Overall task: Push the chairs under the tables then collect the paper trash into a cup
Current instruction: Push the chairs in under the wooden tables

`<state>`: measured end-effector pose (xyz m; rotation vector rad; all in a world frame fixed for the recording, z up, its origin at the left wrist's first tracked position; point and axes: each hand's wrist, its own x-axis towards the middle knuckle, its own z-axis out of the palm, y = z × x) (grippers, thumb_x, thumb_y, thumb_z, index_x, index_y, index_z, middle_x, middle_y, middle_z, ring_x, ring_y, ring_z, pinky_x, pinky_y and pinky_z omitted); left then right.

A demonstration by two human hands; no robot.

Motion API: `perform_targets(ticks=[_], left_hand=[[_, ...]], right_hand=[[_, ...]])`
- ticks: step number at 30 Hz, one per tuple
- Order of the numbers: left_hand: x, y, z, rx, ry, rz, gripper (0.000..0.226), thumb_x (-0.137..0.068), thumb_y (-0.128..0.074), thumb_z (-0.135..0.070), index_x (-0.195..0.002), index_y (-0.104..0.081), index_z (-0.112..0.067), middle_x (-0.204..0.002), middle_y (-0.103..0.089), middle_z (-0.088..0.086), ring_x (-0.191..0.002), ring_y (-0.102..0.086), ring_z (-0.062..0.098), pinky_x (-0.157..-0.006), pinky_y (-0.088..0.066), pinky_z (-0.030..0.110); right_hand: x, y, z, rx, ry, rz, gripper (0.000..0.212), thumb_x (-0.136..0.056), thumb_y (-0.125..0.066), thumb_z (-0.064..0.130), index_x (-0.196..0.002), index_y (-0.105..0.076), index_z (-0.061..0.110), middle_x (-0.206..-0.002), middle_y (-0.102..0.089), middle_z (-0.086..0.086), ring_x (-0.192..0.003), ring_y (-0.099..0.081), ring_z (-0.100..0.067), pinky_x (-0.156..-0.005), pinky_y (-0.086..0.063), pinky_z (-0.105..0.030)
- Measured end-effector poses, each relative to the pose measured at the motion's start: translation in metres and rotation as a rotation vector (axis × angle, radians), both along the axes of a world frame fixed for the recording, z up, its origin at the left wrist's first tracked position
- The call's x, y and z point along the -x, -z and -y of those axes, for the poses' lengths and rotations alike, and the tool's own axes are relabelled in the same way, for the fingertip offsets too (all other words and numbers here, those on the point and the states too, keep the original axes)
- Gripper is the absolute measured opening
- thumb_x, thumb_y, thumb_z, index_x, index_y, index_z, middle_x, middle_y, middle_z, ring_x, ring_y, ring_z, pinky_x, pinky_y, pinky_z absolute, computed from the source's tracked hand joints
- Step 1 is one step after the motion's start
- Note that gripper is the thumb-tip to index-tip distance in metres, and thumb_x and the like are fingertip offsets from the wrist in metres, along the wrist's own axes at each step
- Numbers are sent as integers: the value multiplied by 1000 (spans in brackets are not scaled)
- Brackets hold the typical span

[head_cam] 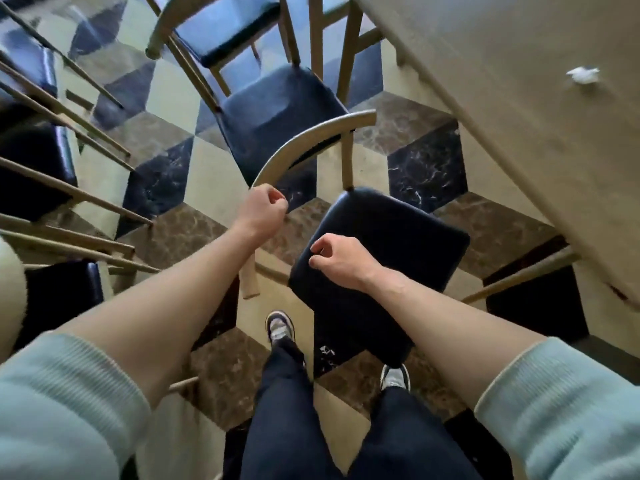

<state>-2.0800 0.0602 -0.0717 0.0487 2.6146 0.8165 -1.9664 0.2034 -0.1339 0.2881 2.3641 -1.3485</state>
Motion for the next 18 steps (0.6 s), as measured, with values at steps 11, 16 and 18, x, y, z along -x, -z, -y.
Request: perform_targets(ticks=[11, 16, 18], left_hand=[[193, 74, -68, 67, 392, 207, 33, -87, -74, -26, -114, -59, -15, -97, -68, 4, -81, -67, 16, -60, -49, 26], [228, 88, -91, 92, 477, 420, 32, -80, -78, -16, -109, -67, -10, -90, -74, 10, -80, -76, 26, -68, -64, 40], [231, 95, -90, 82, 485, 417, 29, -77, -78, -14, -105, -68, -12, -89, -73, 11, -80, -76, 27, -68, -65, 42]], right_hand=[[173, 34, 101, 421, 529, 223, 70, -79, -75, 41, -141, -45, 23, -125, -62, 4, -113, -59, -17, -95, -47, -34], [179, 55, 142, 451, 643, 468, 80, -79, -75, 40, -145, -41, 11, -117, -63, -1, -108, -62, -23, -96, -51, -38], [181, 57, 148, 438, 722, 446, 90, -77, -72, 31, -154, -25, 26, -105, -57, 10, -97, -59, -19, -88, -48, -30]])
